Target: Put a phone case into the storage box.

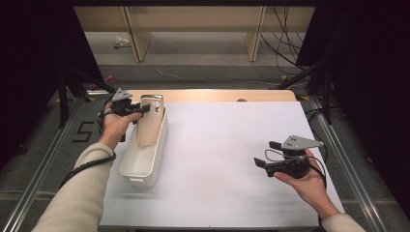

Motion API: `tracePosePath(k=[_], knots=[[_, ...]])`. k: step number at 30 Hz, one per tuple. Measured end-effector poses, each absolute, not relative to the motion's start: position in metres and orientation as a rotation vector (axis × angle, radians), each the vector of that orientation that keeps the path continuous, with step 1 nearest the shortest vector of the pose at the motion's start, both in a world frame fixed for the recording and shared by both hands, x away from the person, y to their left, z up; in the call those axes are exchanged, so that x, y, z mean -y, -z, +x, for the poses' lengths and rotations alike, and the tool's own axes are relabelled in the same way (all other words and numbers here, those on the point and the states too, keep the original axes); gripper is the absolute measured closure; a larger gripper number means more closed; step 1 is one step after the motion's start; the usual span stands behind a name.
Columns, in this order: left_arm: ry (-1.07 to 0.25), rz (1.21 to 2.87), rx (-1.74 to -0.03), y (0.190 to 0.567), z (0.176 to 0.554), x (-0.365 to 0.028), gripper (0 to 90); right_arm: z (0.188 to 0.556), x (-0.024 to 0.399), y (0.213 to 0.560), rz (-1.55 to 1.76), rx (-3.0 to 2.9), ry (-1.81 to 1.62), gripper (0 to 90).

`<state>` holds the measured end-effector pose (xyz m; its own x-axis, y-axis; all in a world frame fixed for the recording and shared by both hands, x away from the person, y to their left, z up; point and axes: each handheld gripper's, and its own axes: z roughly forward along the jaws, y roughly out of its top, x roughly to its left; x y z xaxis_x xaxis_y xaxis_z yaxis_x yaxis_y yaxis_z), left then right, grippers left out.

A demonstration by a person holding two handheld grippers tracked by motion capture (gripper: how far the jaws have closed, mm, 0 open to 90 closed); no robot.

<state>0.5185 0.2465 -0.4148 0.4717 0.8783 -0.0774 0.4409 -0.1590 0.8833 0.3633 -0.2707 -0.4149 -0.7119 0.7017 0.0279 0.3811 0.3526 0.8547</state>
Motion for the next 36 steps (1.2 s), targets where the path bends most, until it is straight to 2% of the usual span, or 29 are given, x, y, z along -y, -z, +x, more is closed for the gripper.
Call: tracePosePath(k=[36], knots=[[-0.712,1.890,-1.188,0.4117,0.5232,-0.2429,54.8,0.3633,0.2700,0.4154,0.954,-2.284,-1.307,16.1]])
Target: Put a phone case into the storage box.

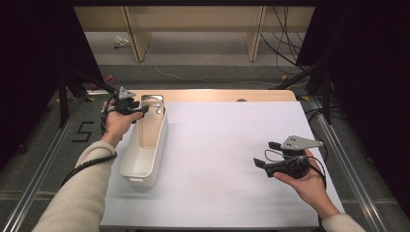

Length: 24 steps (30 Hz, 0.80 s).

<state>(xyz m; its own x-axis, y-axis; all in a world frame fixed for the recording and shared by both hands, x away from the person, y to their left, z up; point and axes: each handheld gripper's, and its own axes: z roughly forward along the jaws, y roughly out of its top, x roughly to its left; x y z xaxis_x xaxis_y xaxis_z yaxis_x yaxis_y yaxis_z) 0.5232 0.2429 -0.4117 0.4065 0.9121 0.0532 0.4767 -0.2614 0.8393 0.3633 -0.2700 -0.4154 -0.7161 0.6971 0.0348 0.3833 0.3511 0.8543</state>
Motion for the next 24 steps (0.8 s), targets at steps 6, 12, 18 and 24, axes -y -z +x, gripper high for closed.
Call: tracePosePath(k=[6,12,18,24], knots=[[-0.725,1.898,-1.182,0.410,0.523,-0.243,53.8,0.363,0.270,0.415,0.954,-2.285,-1.307,16.1],[-0.737,1.900,-1.180,0.408,0.520,-0.244,52.1,0.363,0.270,0.416,0.954,-2.285,-1.308,16.1],[-0.708,1.869,-1.206,0.401,0.513,-0.244,43.9,0.363,0.270,0.415,0.953,-2.284,-1.309,16.1],[-0.699,1.899,-1.186,0.394,0.504,-0.242,27.7,0.363,0.269,0.416,0.955,-2.283,-1.309,16.1]])
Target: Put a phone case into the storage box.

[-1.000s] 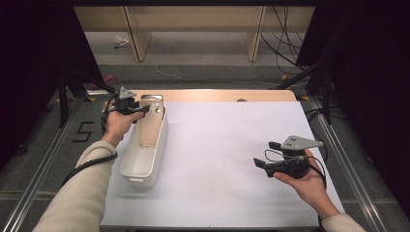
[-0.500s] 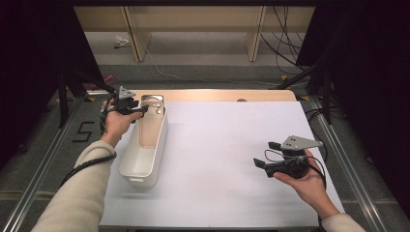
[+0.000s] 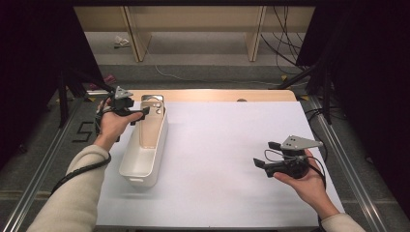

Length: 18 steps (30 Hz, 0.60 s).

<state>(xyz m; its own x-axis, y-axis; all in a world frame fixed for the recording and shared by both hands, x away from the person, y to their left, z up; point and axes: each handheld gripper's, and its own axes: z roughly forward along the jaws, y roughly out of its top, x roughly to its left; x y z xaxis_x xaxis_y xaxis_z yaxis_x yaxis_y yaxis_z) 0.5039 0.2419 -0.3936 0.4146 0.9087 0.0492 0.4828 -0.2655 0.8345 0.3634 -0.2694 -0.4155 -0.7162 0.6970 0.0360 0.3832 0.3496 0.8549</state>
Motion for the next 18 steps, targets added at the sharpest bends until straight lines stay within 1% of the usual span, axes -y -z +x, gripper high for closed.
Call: tracePosePath(k=[3,12,18], knots=[[-0.696,1.915,-1.184,0.391,0.498,-0.241,19.6,0.363,0.269,0.415,0.954,-2.284,-1.309,16.1],[-0.651,1.901,-1.145,0.381,0.483,-0.240,14.5,0.363,0.269,0.416,0.953,-2.287,-1.306,16.1],[-0.641,1.885,-1.149,0.377,0.474,-0.242,6.3,0.363,0.269,0.416,0.951,-2.289,-1.305,16.1]])
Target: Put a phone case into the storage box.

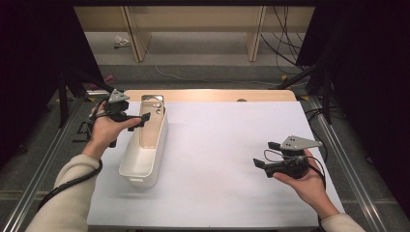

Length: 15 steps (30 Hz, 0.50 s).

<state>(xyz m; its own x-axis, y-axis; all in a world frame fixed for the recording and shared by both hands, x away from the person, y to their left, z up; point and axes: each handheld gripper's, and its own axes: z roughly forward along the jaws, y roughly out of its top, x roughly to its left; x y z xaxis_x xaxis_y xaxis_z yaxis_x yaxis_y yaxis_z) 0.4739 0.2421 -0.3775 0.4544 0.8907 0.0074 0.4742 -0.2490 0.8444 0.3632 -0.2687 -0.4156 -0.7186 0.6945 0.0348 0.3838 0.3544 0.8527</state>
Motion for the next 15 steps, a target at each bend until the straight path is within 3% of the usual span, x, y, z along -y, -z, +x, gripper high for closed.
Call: tracePosePath(k=[15], knots=[[-0.623,1.872,-1.126,0.387,0.442,-0.245,1.4,0.363,0.269,0.416,0.951,-2.290,-1.303,16.1]])
